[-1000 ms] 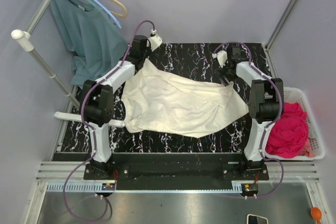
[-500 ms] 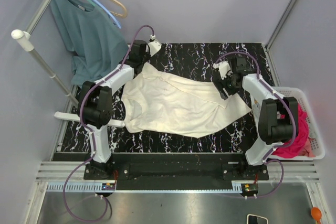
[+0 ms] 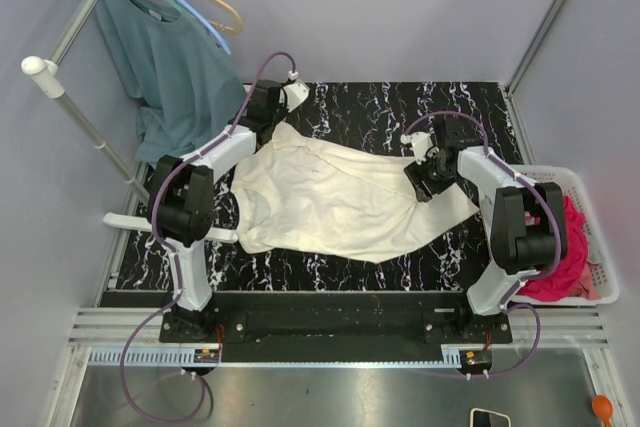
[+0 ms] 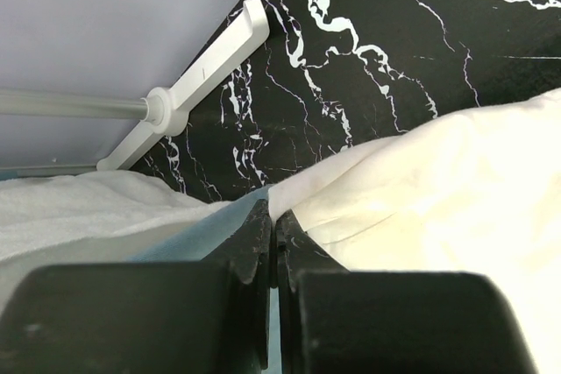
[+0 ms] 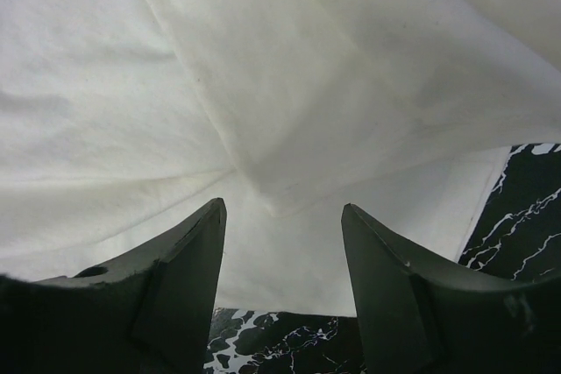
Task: Fold and stack the t-shirts
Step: Flatten the tshirt out
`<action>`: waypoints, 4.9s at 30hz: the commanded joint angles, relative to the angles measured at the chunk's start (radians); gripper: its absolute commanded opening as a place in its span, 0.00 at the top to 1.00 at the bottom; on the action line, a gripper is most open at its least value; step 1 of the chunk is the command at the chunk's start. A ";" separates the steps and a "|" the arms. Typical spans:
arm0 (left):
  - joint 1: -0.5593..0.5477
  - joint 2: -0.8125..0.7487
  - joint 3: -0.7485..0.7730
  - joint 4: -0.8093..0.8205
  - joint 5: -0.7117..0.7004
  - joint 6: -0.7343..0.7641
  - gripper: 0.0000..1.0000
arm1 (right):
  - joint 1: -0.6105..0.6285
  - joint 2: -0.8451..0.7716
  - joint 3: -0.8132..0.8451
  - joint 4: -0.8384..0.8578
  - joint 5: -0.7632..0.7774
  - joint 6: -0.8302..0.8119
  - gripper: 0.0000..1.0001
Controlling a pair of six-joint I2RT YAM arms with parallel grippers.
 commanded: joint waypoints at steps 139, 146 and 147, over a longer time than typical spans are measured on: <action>-0.152 -0.293 0.831 -0.198 -0.177 0.062 1.00 | -0.048 0.092 1.543 -0.125 0.550 -0.121 1.00; -0.262 -0.572 0.587 -0.220 -0.167 0.117 1.00 | -0.048 -0.221 1.262 -0.136 0.514 -0.125 1.00; -0.274 -0.620 0.579 -0.232 -0.166 0.118 1.00 | -0.047 -0.244 1.251 -0.146 0.507 -0.128 1.00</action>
